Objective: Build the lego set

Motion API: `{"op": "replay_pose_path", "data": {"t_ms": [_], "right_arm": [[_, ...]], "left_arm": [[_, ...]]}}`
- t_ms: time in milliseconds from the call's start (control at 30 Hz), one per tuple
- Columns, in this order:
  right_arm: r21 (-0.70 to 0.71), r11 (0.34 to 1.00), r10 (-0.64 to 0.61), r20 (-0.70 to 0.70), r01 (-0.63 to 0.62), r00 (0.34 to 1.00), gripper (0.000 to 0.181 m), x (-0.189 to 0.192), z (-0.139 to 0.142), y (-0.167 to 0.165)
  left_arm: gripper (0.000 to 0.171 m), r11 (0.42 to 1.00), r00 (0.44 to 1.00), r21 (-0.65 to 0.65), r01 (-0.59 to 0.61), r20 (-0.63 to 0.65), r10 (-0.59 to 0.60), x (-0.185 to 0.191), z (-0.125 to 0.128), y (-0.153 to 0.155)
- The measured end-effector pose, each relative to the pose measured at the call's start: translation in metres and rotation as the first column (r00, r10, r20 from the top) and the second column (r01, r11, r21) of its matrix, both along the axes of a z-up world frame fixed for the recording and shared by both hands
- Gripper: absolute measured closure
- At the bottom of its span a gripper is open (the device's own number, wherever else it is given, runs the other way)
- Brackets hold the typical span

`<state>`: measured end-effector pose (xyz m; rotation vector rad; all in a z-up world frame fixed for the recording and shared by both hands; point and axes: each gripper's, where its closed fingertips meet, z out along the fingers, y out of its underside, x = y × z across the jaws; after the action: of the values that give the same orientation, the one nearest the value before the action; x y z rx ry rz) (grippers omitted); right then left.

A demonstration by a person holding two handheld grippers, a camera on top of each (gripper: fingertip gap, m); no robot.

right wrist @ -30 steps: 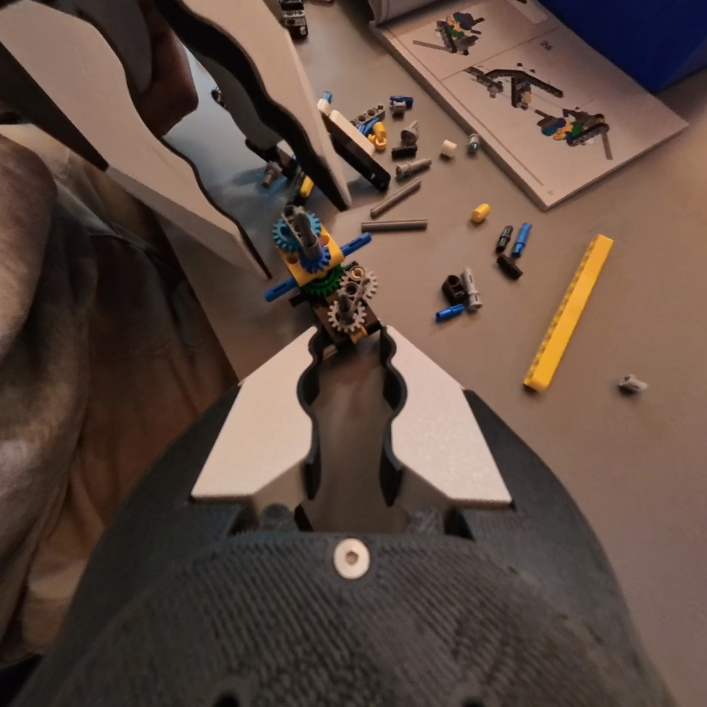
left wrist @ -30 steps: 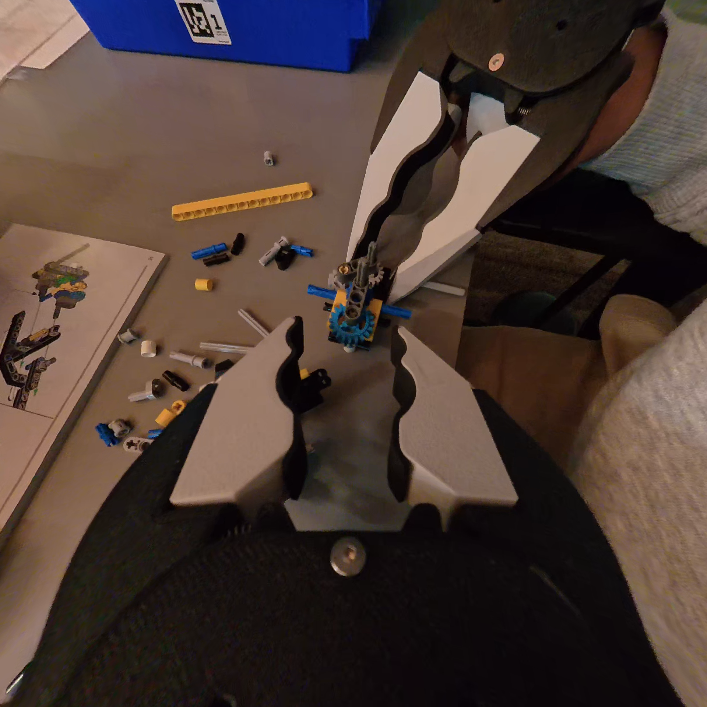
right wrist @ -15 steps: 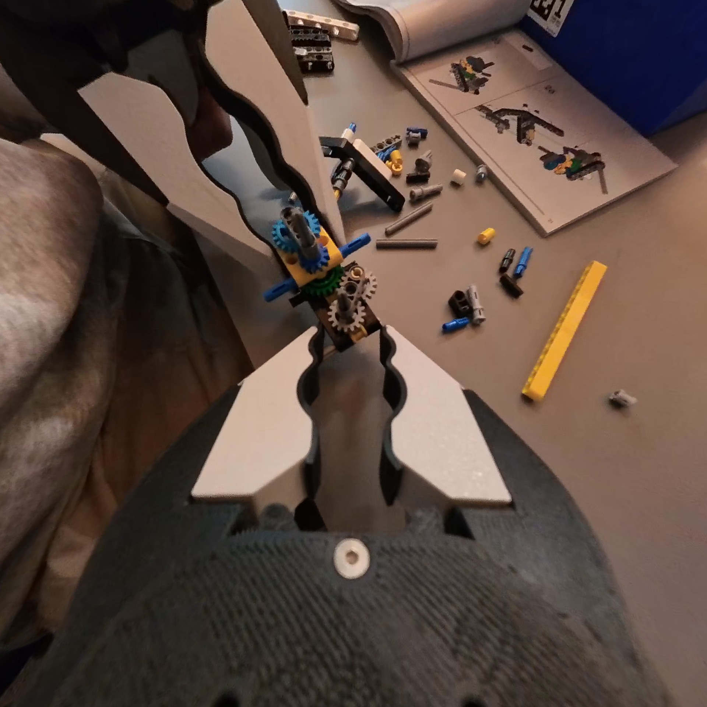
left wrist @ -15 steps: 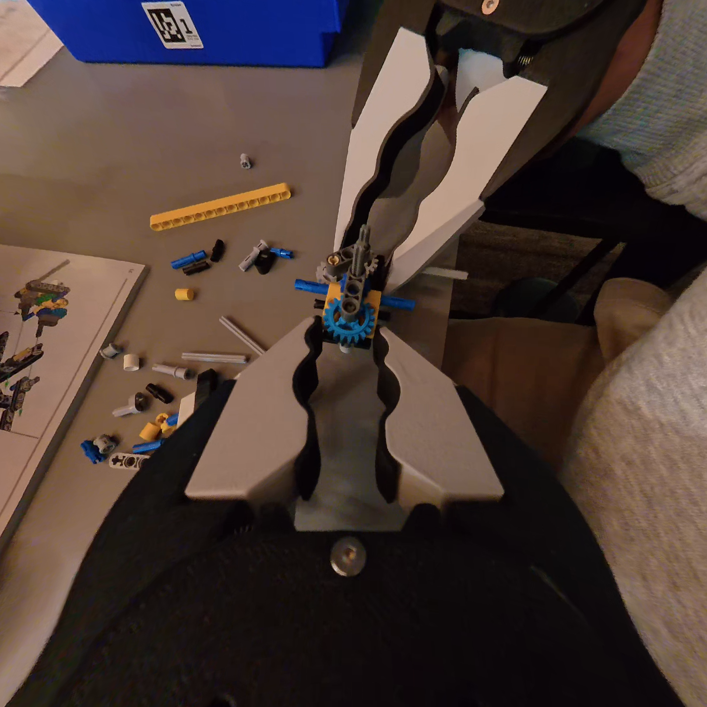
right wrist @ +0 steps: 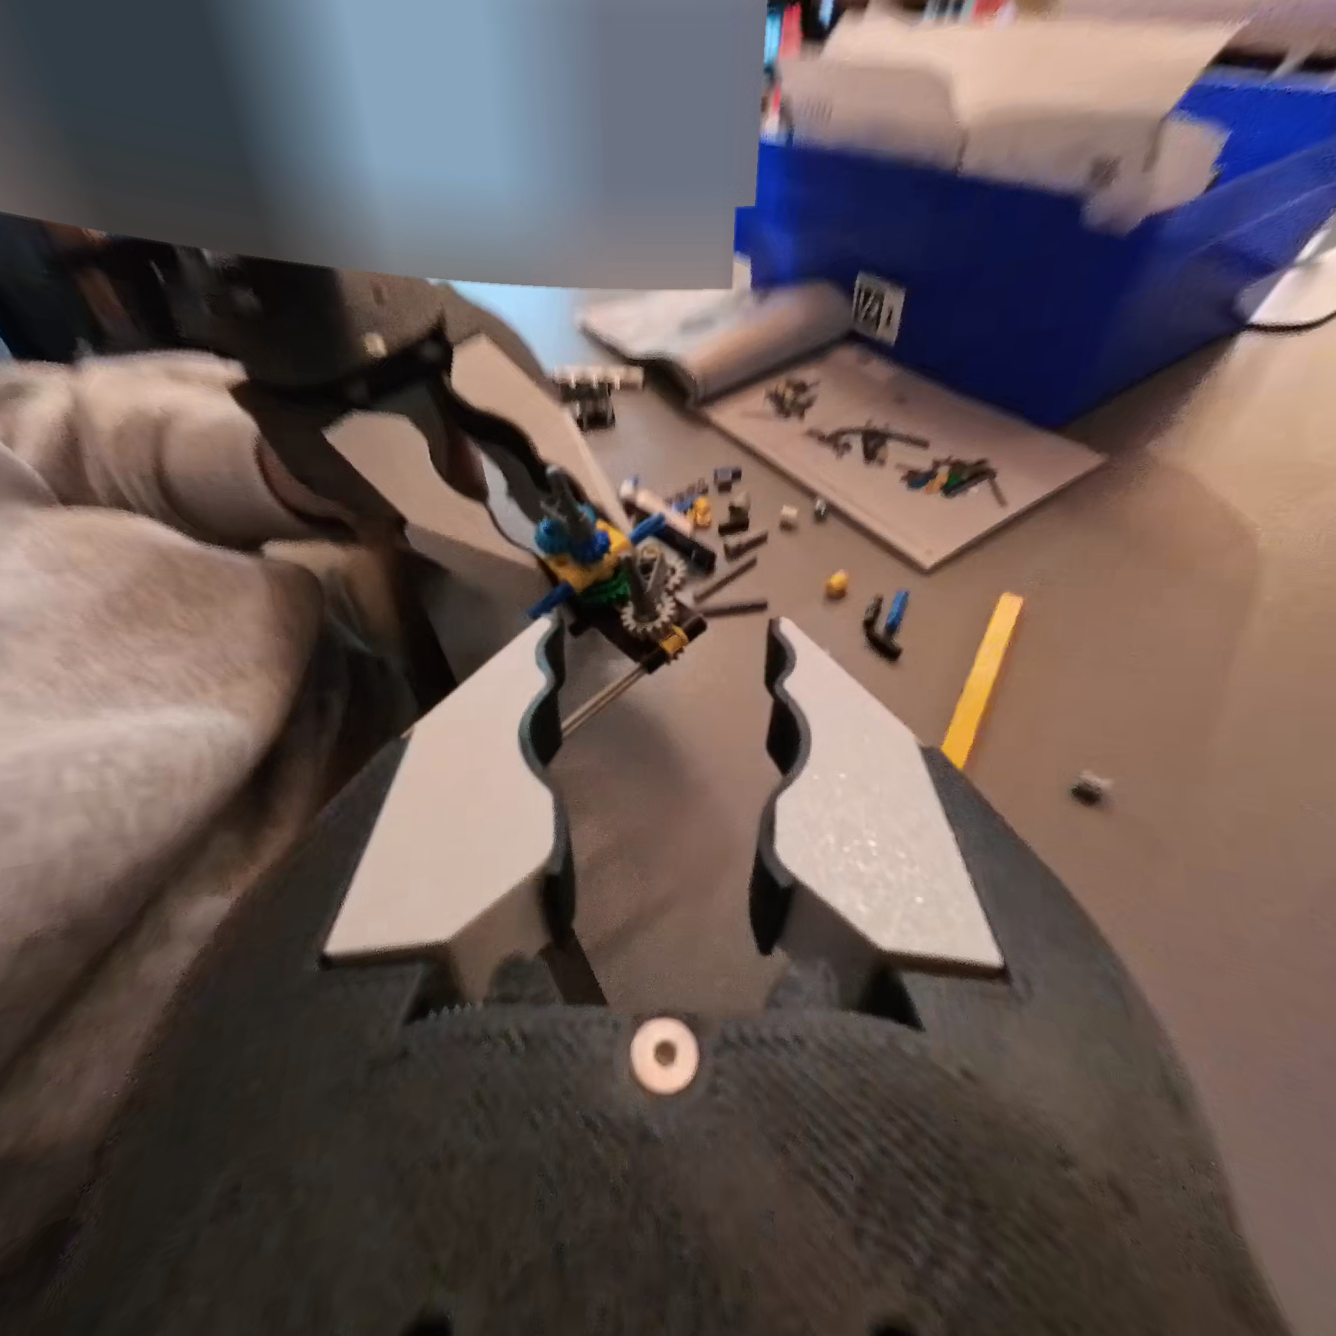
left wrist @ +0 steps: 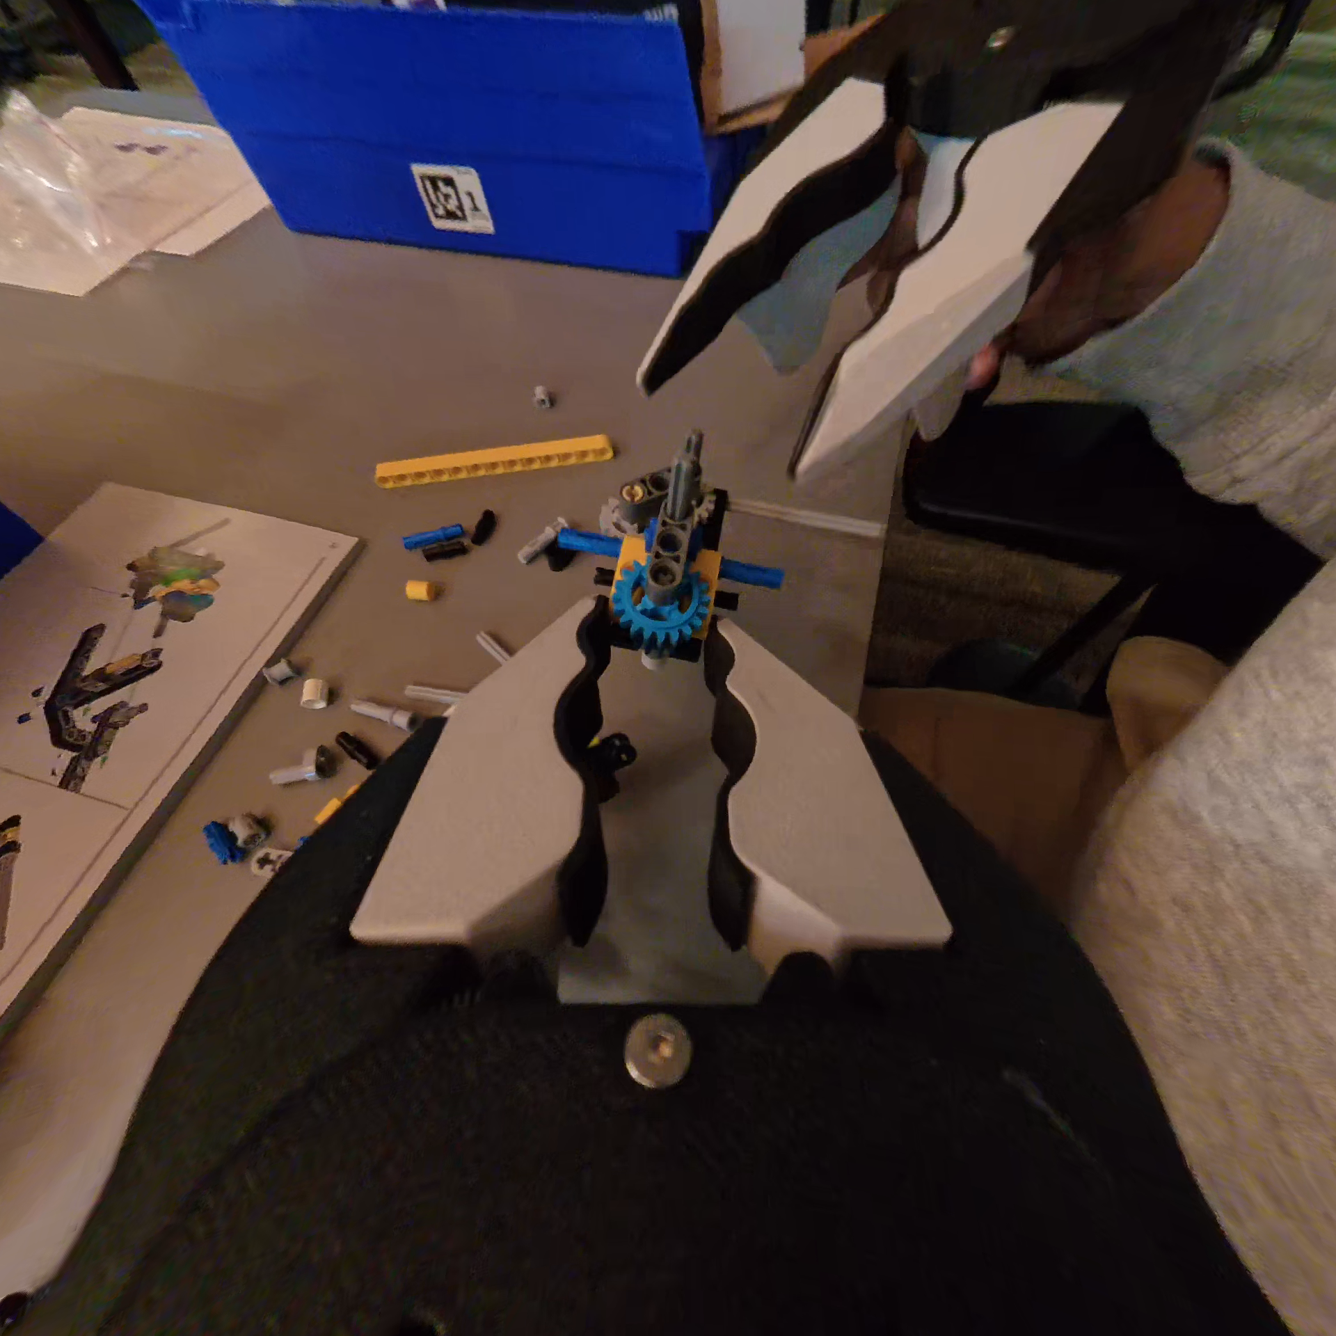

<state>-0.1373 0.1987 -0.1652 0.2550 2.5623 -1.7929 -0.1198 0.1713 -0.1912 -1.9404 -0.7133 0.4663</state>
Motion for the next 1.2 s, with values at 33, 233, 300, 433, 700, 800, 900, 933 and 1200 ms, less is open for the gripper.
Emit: {"op": "replay_pose_path", "data": {"t_ms": [33, 233, 300, 433, 700, 800, 900, 933, 1200], "right_arm": [[-0.069, 0.997, -0.014, 0.025, 0.015, 1.000, 0.127, -0.004, 0.012, 0.004], [-0.364, 0.876, -0.244, 0.237, 0.318, 0.941, 0.173, -0.059, 0.052, 0.050], [-0.369, 0.859, -0.268, 0.264, 0.354, 0.926, 0.173, -0.066, 0.048, 0.053], [-0.427, 0.871, -0.113, 0.306, 0.243, 0.945, 0.159, -0.041, 0.051, 0.019], [-0.613, 0.787, 0.202, 0.365, 0.071, 0.909, 0.148, 0.009, 0.078, -0.021], [-0.646, 0.762, 0.219, 0.330, 0.050, 0.918, 0.149, 0.013, 0.087, -0.019], [-0.672, 0.739, 0.255, 0.330, 0.037, 0.909, 0.150, 0.018, 0.093, -0.019], [-0.674, 0.738, 0.261, 0.332, 0.034, 0.906, 0.150, 0.019, 0.093, -0.020], [-0.670, 0.742, 0.265, 0.325, 0.023, 0.908, 0.158, 0.025, 0.093, -0.024]], "left_arm": [[0.148, 0.999, 1.000, 0.034, -0.011, -0.006, 0.011, -0.001, 0.004, -0.002], [0.148, 0.947, 0.998, 0.317, -0.044, -0.021, 0.054, -0.005, 0.044, -0.014], [0.148, 0.911, 0.998, 0.411, -0.043, -0.032, 0.062, -0.004, 0.059, -0.020], [0.148, 0.828, 0.997, 0.560, -0.011, -0.057, 0.052, 0.000, 0.084, -0.025], [0.149, 0.689, 0.999, 0.723, 0.043, -0.037, -0.023, 0.014, 0.101, -0.007], [0.149, 0.677, 0.999, 0.734, 0.054, -0.039, -0.037, 0.016, 0.101, 0.000], [0.149, 0.663, 0.998, 0.746, 0.059, -0.035, -0.050, 0.017, 0.100, 0.004], [0.149, 0.658, 0.998, 0.750, 0.059, -0.034, -0.051, 0.017, 0.100, 0.005], [0.149, 0.619, 0.996, 0.782, 0.068, -0.022, -0.082, 0.020, 0.099, 0.011]]}}
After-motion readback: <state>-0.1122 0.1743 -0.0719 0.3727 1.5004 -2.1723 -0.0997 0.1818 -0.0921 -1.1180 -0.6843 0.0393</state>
